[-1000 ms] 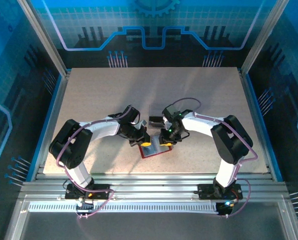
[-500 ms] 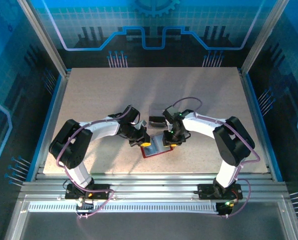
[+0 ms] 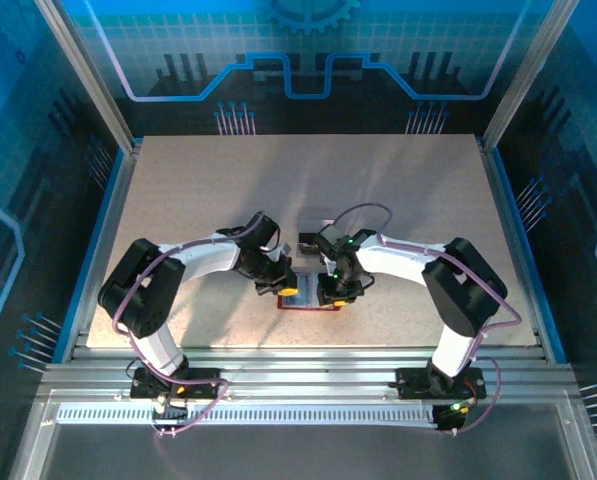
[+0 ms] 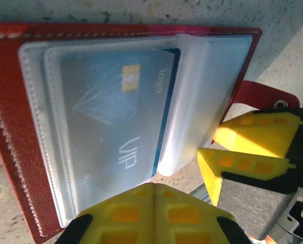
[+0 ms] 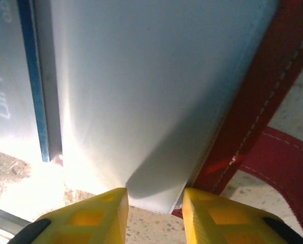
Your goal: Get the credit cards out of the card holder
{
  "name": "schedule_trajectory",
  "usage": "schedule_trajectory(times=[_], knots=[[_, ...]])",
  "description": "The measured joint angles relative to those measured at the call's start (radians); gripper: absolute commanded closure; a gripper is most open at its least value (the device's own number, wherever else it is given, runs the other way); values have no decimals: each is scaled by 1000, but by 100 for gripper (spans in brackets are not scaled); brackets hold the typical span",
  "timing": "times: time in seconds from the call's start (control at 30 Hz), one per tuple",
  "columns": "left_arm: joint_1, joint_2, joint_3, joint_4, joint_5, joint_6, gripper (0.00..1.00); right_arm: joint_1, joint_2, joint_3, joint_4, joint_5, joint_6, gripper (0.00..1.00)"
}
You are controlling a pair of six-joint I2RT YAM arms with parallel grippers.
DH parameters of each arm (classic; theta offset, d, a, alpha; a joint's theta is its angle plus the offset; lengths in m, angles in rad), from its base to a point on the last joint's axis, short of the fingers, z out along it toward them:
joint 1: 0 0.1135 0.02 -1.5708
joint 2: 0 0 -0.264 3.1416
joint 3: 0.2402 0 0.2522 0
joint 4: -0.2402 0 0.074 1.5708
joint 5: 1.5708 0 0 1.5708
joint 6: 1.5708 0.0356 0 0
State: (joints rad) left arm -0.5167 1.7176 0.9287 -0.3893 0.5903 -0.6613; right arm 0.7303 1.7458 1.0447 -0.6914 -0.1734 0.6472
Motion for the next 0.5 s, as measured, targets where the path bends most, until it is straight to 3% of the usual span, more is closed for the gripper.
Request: schedule_trajectory(times=[0.27,0.5], knots=[[15,0,0,-19,-27,17,100,-5,-81,-2,-4,-11,8,68],[25,0,0,-26,-37,31,100,-58,-113,-24,120,-136,50,71]])
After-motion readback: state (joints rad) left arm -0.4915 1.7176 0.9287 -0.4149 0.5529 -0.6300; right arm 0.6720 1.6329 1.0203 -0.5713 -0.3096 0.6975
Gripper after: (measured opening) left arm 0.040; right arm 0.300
